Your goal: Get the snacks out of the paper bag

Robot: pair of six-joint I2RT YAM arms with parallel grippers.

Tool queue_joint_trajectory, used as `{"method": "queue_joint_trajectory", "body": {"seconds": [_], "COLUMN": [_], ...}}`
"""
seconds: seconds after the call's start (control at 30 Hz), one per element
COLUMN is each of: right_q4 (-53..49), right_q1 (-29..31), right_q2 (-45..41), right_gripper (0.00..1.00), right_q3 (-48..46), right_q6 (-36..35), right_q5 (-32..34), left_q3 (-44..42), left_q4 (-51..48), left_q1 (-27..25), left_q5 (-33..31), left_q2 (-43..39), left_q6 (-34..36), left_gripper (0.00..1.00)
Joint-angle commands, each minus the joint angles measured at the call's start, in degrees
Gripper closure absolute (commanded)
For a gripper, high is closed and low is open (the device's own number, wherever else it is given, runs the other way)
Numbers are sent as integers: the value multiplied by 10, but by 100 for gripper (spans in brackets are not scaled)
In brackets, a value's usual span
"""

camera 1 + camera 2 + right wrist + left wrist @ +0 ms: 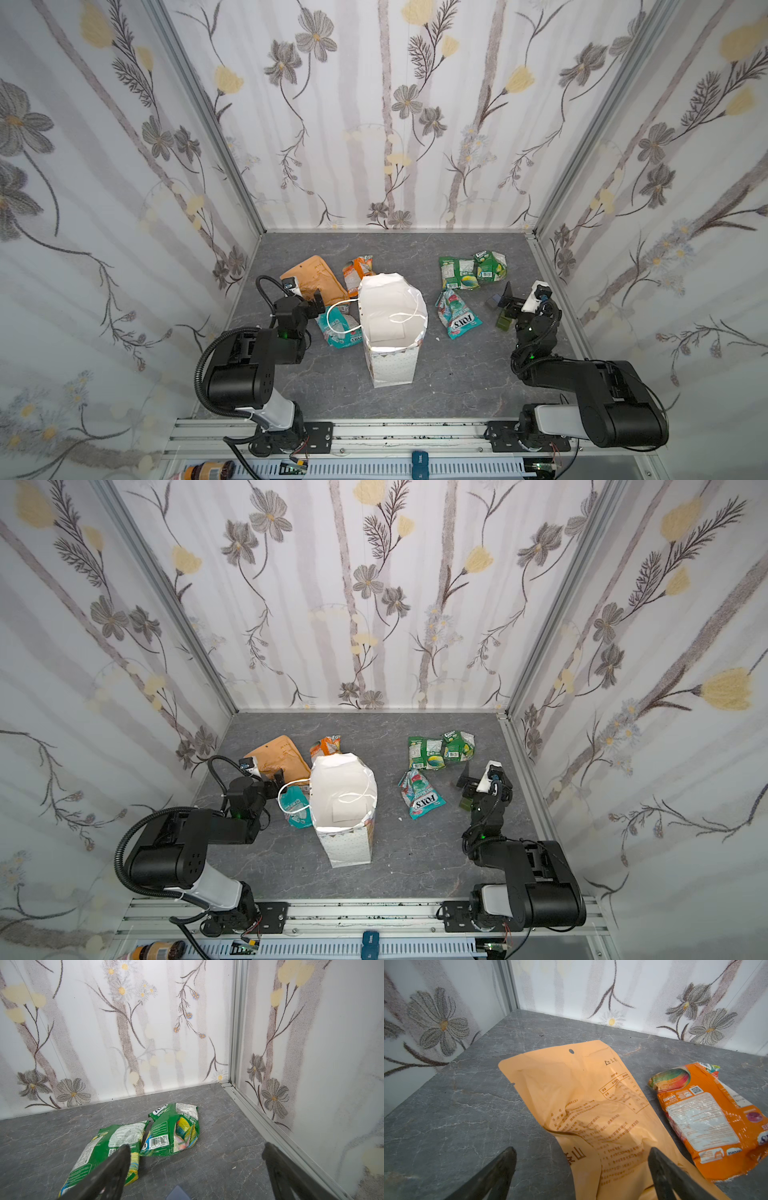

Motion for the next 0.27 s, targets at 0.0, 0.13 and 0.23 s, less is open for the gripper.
{"method": "queue_joint_trajectory", "body": {"seconds": [0.0, 0.13, 0.23], "right_q4": [18, 18, 25], "right_q1": [2, 1, 3], "right_q2": [3, 2, 1], "right_gripper": [0, 0, 0], "right_q3": [7, 7, 2], "right_q6": [-9, -9, -10], "right_q5": [4, 3, 8], "left_q3": [5, 6, 6], "left_q4": [-5, -6, -6], "left_q1": [-2, -1, -1], "left_q5": [-6, -6, -7], "left_q2": [0, -2, -1], "left_q6": [5, 5, 5], "left_gripper": [0, 0, 0]}}
